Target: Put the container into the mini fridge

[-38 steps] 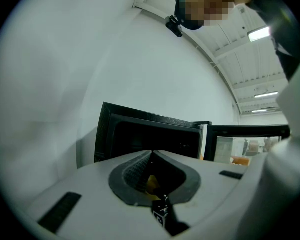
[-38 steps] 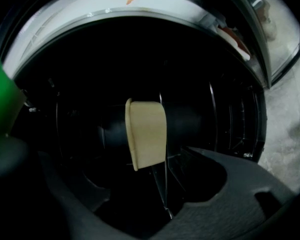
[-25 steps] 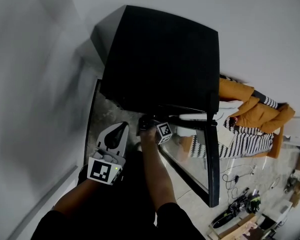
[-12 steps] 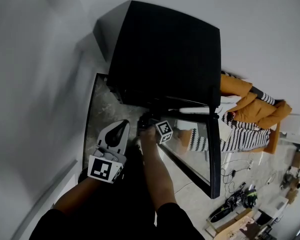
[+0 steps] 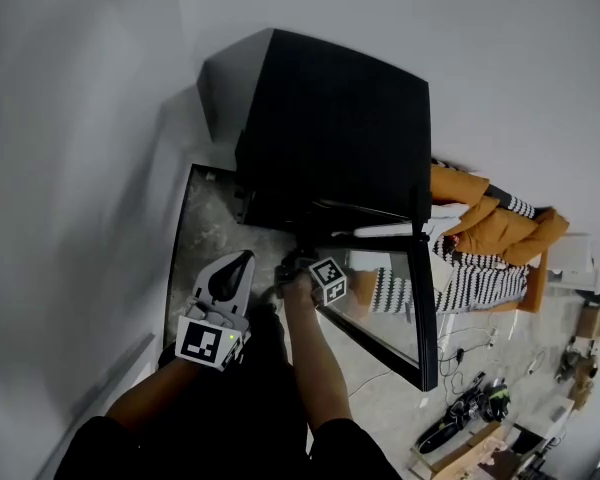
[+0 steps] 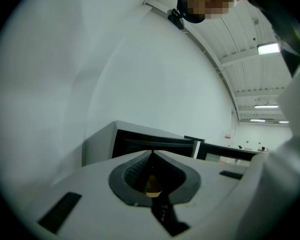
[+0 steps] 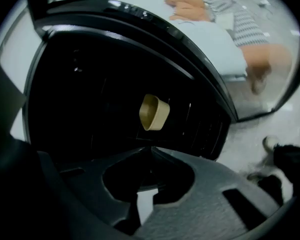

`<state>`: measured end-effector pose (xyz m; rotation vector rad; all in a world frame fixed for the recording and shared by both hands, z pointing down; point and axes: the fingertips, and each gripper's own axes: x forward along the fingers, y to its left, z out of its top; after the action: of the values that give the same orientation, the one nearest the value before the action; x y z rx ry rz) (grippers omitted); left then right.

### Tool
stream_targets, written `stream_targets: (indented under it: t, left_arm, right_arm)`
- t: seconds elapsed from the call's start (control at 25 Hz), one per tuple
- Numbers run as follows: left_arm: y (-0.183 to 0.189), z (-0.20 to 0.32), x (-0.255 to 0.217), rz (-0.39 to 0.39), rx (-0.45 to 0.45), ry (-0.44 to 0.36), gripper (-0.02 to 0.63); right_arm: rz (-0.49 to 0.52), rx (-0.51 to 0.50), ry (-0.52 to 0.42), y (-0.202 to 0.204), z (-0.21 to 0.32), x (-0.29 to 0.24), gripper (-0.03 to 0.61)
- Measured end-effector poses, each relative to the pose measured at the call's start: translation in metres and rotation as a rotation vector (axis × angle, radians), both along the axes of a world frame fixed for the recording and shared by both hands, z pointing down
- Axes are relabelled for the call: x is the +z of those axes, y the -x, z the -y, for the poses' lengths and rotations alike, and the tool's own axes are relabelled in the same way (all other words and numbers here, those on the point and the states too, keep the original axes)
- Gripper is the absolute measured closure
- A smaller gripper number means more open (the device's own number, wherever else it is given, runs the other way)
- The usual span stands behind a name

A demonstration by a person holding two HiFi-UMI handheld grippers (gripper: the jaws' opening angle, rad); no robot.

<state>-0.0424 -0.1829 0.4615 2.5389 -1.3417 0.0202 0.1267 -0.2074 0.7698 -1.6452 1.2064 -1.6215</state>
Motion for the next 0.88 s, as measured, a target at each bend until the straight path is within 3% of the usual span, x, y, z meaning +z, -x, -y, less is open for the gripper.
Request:
stream_targets:
  t: [0.2, 0.4, 0.88]
  left_arm:
    - [0.004, -0.002, -0.008, 0.001, 0.030, 0.012, 0.609]
    - [0.004, -0.007, -0.015, 0.004, 0.020, 0.009, 0.609]
    - [-0.038, -0.064, -0.025, -0.003, -0.012, -0.006, 0.609]
  right_arm:
    - [-0.246, -0.141, 0.014, -0.008, -0.013, -0.045, 0.577]
    - [-0.368, -0.230, -0.006, -0.013, -0.030, -0.083, 0.577]
    - [-0.711, -0.487, -0.187, -0.008, -0.085, -0.206, 0.577]
